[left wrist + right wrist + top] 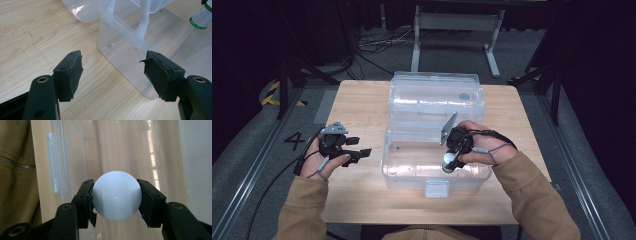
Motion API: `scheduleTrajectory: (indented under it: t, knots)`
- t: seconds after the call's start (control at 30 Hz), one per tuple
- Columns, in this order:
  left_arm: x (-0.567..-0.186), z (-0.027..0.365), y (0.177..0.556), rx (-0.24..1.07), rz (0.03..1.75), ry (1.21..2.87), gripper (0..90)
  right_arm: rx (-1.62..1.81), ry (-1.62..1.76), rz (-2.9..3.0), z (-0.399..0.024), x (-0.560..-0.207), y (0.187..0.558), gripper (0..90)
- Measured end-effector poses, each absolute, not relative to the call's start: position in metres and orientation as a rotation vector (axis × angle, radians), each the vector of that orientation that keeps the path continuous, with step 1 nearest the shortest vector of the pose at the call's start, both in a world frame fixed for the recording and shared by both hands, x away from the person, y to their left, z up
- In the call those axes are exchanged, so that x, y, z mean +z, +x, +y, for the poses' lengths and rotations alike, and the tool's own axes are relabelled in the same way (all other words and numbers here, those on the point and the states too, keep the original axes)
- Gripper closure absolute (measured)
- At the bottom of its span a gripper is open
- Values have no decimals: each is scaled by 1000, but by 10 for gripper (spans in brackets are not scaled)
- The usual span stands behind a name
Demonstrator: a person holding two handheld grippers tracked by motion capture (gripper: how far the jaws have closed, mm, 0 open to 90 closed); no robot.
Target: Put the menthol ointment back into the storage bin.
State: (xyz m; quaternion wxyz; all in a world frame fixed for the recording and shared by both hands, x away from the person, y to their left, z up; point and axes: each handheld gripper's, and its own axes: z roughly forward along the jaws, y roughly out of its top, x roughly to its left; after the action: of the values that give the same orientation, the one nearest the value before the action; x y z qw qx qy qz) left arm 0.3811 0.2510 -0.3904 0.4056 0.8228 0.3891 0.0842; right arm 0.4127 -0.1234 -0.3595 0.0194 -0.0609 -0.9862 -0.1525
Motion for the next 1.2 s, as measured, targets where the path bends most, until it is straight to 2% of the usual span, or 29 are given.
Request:
scheduleTrajectory:
  t: [0.53, 1.2]
  knots:
    - [-391, 251, 381, 213, 984, 2078, 313, -441, -170, -3054, -121, -370, 411, 507]
    - [-392, 251, 382, 213, 984, 2079, 313, -377, -245, -3104, -155, -373, 412, 507]
